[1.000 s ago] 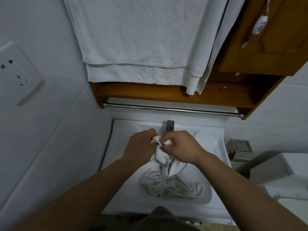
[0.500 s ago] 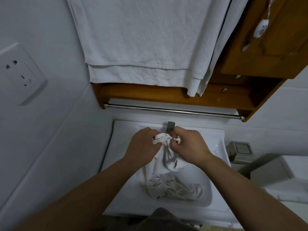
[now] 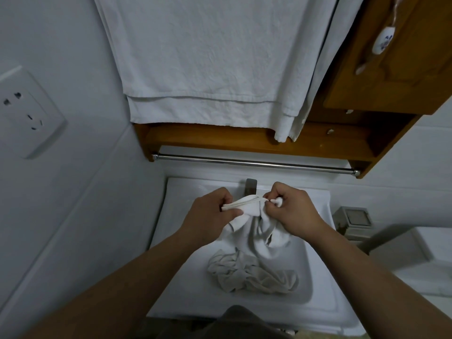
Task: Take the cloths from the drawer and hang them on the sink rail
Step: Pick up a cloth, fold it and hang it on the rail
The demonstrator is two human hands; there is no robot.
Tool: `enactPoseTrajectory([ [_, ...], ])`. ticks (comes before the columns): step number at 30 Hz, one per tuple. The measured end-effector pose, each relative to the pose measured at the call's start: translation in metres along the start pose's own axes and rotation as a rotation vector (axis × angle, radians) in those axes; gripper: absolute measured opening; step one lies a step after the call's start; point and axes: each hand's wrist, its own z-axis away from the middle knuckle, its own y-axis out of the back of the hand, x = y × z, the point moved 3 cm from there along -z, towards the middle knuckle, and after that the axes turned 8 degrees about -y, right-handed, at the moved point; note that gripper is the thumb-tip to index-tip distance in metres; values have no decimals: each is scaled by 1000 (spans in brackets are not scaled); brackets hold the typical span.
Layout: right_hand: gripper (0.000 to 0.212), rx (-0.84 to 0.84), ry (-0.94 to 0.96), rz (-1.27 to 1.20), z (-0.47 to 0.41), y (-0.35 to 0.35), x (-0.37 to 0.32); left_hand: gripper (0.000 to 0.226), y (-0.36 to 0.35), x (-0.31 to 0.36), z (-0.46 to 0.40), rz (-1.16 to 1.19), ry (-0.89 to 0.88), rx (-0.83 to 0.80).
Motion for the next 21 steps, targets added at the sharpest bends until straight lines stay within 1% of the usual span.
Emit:
enactPoseTrajectory([
  [2, 23, -2, -10, 33, -1, -2, 2, 26, 1, 1, 0, 22, 15, 17],
  [6, 16, 1, -3, 117, -1, -7, 3, 17, 3, 2, 0, 64, 22, 66],
  [9, 17, 17, -18, 111, -3, -8, 5, 14, 7, 0, -2, 62, 34, 114],
  [11, 18, 20, -34, 95, -4, -8, 6, 16, 8, -2, -3, 100, 47, 133],
  [13, 16, 18, -51, 64, -7, -6, 7, 17, 10, -4, -4, 249, 106, 168],
  [15, 10, 35, -90, 20, -10, 0, 8, 12, 14, -7, -5, 421, 186, 237],
  [16, 10, 62, -119, -7, -12, 4, 8, 9, 18, -10, -7, 459, 203, 282],
  [19, 23, 225, -263, -150, -19, 21, 19, 11, 31, -22, -13, 538, 251, 382],
  [21, 29, 362, -393, -300, -22, 34, 32, 18, 41, -33, -17, 487, 291, 442],
])
